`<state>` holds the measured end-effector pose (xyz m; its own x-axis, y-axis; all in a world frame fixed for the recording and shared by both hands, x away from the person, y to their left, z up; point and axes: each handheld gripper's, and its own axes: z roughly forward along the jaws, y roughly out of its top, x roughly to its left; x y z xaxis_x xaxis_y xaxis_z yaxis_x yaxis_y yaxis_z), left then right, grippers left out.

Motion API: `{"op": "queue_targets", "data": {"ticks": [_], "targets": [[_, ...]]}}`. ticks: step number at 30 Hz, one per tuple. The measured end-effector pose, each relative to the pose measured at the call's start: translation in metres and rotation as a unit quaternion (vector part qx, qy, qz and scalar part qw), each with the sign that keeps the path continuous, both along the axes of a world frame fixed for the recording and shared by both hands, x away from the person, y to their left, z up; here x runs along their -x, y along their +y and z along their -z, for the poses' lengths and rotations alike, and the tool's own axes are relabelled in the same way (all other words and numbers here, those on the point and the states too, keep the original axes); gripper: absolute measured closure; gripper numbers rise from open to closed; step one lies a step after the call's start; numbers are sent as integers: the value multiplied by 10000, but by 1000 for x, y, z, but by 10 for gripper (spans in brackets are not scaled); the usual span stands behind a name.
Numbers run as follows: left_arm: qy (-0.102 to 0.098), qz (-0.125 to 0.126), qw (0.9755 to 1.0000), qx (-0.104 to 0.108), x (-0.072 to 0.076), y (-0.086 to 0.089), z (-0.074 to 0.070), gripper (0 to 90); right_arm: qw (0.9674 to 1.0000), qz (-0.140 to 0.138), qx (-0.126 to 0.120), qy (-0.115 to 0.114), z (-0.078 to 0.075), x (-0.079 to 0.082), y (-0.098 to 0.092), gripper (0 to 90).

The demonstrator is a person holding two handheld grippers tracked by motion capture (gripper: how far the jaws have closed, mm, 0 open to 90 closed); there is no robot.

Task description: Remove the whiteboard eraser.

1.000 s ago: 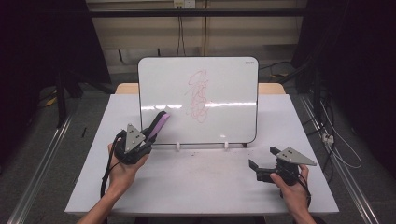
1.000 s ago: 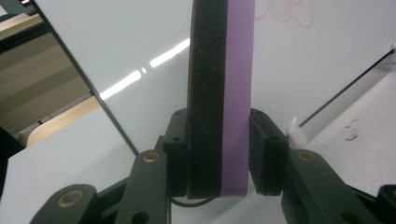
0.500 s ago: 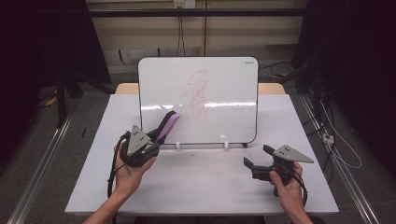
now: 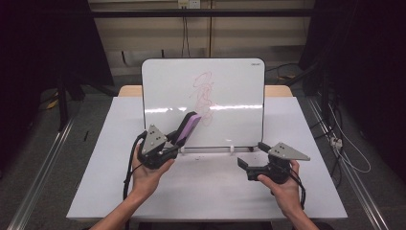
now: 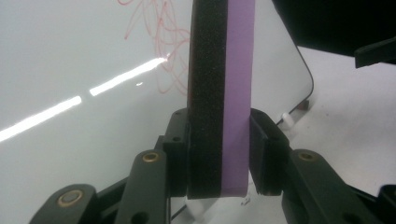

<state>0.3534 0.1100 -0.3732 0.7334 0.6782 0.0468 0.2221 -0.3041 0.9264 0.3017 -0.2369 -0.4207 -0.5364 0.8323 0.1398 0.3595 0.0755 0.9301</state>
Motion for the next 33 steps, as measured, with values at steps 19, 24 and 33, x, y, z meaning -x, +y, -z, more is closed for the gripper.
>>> {"op": "queue_targets", "data": {"ticks": [19, 24, 33], "targets": [[7, 302, 9991, 289, 5, -19, 9, 640, 9891, -461, -1380, -208, -15, -25, 57, 120], [26, 416, 9986, 315, 6, -21, 12, 640, 9823, -580, -1772, -193, -16, -33, 69, 155], [26, 498, 9983, 303, 8, -25, 15, 640, 9748, -582, -2149, -138, -13, -36, 78, 256]]}}
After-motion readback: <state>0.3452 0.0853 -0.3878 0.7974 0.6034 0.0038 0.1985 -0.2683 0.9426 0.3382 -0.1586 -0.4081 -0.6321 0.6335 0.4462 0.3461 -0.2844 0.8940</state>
